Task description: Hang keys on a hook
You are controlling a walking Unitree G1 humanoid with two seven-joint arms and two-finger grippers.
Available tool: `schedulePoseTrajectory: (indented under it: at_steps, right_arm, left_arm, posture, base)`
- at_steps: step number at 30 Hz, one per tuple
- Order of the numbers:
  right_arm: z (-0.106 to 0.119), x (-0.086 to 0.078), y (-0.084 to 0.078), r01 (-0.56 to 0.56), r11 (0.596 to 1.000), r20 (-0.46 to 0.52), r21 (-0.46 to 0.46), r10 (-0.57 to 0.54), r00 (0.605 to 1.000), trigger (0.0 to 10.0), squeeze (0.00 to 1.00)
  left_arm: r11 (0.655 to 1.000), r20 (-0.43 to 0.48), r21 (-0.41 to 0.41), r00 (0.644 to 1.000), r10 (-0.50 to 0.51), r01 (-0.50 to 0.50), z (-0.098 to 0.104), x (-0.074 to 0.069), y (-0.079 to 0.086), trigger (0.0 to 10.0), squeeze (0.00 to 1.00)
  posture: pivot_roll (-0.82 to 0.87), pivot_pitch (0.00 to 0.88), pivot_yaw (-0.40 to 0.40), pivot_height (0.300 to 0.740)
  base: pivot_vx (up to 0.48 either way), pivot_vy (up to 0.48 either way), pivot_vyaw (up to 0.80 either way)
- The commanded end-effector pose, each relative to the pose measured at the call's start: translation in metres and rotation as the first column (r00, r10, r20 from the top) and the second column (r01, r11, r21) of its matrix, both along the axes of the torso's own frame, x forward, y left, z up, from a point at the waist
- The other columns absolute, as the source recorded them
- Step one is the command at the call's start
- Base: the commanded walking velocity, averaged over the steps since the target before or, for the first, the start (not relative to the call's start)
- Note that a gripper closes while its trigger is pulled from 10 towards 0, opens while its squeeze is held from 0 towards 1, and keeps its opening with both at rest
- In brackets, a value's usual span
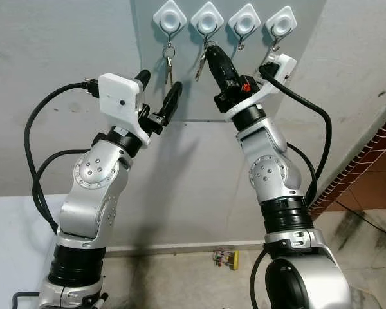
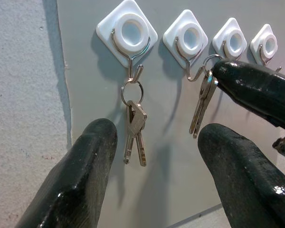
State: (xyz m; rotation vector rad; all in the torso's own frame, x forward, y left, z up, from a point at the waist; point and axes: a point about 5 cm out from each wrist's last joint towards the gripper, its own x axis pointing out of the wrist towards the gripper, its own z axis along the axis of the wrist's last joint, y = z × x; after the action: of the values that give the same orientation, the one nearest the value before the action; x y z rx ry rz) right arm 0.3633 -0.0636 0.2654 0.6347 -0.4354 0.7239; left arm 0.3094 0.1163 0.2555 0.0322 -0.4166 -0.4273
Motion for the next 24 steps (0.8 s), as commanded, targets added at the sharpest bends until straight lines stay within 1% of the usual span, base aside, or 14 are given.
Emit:
schedulePoseTrajectory:
  at_steps: [1, 6, 11, 18, 22, 24]
  right_arm:
    - [0.0060, -0.0016, 0.0056, -0.063, 0.997, -0.005, 0.041, 0.063, 0.998, 10.0, 0.00]
    - [0.0078, 0.0002, 0.0056, -0.075, 0.995, -0.018, 0.069, 0.077, 0.997, 10.0, 0.00]
    - [0.0078, 0.0031, 0.0046, -0.094, 0.988, -0.058, 0.125, 0.102, 0.993, 10.0, 0.00]
    - [0.0078, 0.0033, 0.0019, -0.099, 0.981, -0.066, 0.164, 0.111, 0.992, 10.0, 0.00]
    - [0.0058, 0.0049, -0.0015, -0.108, 0.966, -0.111, 0.234, 0.137, 0.984, 10.0, 0.00]
    - [0.0053, 0.0052, -0.0018, -0.108, 0.965, -0.118, 0.239, 0.139, 0.983, 10.0, 0.00]
  left_arm:
    - [1.000, 0.011, -0.007, 1.000, 0.001, -0.001, 0.0030, -0.0026, -0.0010, 10.0, 0.00]
    - [1.000, 0.012, -0.008, 1.000, 0.002, -0.002, 0.0031, -0.0026, -0.0013, 10.0, 0.00]
    - [1.000, 0.012, -0.009, 1.000, 0.004, -0.004, 0.0027, -0.0028, -0.0012, 10.0, 0.00]
    - [1.000, 0.011, -0.010, 1.000, 0.011, -0.011, 0.0029, -0.0024, 0.0002, 10.0, 0.00]
    - [1.000, 0.011, -0.013, 1.000, 0.011, -0.011, 0.0034, -0.0024, 0.0006, 10.0, 0.00]
    - [1.000, 0.012, -0.013, 1.000, 0.011, -0.011, 0.0036, -0.0023, 0.0007, 10.0, 0.00]
  posture:
    - [-0.04, 0.096, -0.042, 0.740]
    - [-0.04, 0.093, -0.043, 0.740]
    - [-0.03, 0.091, -0.045, 0.740]
    - [-0.03, 0.095, -0.046, 0.740]
    - [-0.03, 0.098, -0.043, 0.740]
    - [-0.03, 0.100, -0.042, 0.740]
  base:
    - [0.000, 0.000, 0.00]
    - [0.000, 0.000, 0.00]
    - [0.000, 0.000, 0.00]
    - [0.000, 0.000, 0.00]
    - [0.000, 0.000, 0.00]
    - [0.000, 0.000, 0.00]
